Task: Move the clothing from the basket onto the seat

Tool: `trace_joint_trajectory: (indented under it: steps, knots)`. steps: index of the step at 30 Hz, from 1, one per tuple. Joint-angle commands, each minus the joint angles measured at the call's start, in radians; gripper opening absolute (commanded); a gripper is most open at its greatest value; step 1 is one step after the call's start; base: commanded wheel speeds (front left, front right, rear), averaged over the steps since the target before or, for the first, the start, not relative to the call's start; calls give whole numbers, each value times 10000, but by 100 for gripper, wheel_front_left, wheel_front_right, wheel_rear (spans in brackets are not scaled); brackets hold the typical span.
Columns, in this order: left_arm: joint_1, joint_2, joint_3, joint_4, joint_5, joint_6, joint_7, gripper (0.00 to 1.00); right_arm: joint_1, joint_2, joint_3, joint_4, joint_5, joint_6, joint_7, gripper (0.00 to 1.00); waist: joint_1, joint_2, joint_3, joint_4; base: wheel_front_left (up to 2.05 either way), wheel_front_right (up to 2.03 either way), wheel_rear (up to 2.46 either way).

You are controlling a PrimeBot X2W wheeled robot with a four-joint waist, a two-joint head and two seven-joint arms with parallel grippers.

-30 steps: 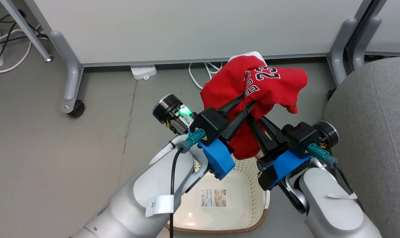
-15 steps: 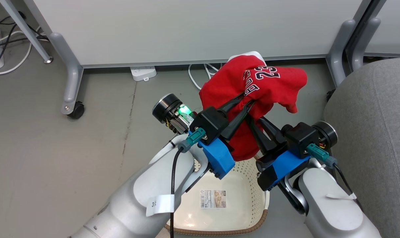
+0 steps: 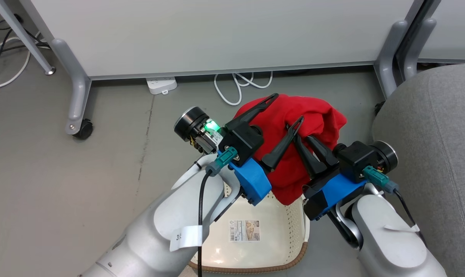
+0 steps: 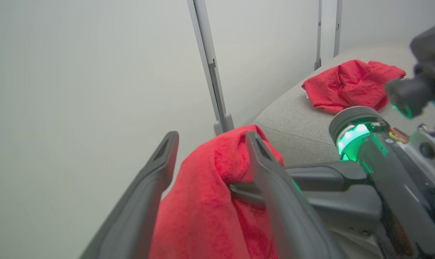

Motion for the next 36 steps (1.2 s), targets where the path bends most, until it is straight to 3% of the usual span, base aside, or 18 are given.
trace_joint_trajectory:
  steps: [1, 21, 36]
  knots:
    - [-12, -10, 59, 24, 60, 43, -50, 100, 113, -44, -30, -60, 55, -2, -38, 0, 0, 0, 30, -35, 0, 0, 0]
    - [46, 142, 290, -61, 500, -85, -50, 100, 146, -60, -2165, -1054, -359, -2, -38, 0, 0, 0, 1097, -1775, 0, 0, 0]
    - [-63, 163, -222, -46, 717, -188, -51, 100, 752, 189, -4185, -2257, -551, -2, -37, 0, 0, 0, 1820, -3282, 0, 0, 0]
